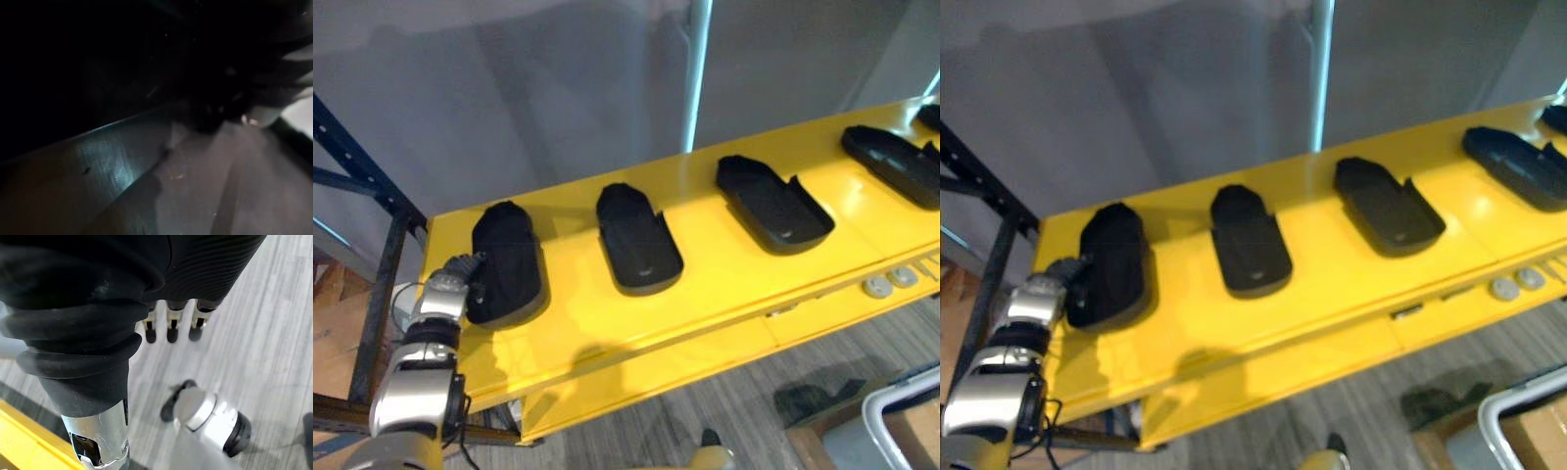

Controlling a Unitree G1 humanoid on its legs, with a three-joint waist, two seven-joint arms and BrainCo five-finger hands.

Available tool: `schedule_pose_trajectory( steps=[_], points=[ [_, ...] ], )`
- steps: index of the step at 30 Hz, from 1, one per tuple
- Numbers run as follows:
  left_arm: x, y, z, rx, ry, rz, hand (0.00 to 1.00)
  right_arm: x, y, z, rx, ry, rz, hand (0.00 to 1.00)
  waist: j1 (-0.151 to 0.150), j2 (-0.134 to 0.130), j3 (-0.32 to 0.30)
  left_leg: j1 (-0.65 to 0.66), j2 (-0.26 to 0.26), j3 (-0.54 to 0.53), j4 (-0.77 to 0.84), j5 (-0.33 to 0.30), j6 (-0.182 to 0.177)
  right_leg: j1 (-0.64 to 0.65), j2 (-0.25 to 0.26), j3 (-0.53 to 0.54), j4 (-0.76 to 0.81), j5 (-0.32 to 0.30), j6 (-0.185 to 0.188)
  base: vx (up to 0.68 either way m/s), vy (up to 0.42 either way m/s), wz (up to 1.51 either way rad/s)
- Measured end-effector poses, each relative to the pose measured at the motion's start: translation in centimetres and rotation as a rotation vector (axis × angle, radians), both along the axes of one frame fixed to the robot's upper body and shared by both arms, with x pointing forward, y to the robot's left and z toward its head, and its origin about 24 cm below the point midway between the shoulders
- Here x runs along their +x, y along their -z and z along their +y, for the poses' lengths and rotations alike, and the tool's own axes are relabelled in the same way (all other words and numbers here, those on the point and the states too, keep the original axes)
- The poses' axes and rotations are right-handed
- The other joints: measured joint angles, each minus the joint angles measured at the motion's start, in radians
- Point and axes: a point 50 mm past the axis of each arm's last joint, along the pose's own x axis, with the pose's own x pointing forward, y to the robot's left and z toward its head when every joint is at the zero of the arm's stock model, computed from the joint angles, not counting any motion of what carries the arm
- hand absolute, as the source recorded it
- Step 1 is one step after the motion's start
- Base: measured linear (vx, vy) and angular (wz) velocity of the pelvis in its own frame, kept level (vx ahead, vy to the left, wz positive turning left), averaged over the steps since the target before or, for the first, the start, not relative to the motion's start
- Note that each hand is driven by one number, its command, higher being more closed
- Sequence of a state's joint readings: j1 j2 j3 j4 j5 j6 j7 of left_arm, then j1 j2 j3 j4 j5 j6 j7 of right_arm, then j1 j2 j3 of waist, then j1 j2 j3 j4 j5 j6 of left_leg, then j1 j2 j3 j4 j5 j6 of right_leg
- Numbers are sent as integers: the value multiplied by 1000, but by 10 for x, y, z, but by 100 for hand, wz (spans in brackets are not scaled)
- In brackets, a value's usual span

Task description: Walk over and take plastic housings, then place them on the shelf

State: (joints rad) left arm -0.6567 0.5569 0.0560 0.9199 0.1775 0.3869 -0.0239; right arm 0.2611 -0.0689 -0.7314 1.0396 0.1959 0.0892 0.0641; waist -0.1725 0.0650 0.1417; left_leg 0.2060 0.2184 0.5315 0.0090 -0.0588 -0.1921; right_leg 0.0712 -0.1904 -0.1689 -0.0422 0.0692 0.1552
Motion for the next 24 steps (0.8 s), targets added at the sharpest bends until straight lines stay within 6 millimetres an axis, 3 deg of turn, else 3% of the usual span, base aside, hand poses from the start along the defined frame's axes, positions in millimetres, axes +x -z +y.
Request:
schedule_pose_trajectory(
  steps=[10,24],
  points=[
    [1,-4,-7,74,99,-26,100,10,0,1,7,-58,-10,0,21,3,1,-20,0,-30,5,0,1,2,-3,-25,0,-1,-1,-1,-9,7],
    [-4,4,-18,147,205,-2,100,14,0,0,8,-67,-18,0,22,6,-1,-35,2,-49,22,-1,3,4,-6,-36,4,-2,-3,-6,-4,2]
  ],
)
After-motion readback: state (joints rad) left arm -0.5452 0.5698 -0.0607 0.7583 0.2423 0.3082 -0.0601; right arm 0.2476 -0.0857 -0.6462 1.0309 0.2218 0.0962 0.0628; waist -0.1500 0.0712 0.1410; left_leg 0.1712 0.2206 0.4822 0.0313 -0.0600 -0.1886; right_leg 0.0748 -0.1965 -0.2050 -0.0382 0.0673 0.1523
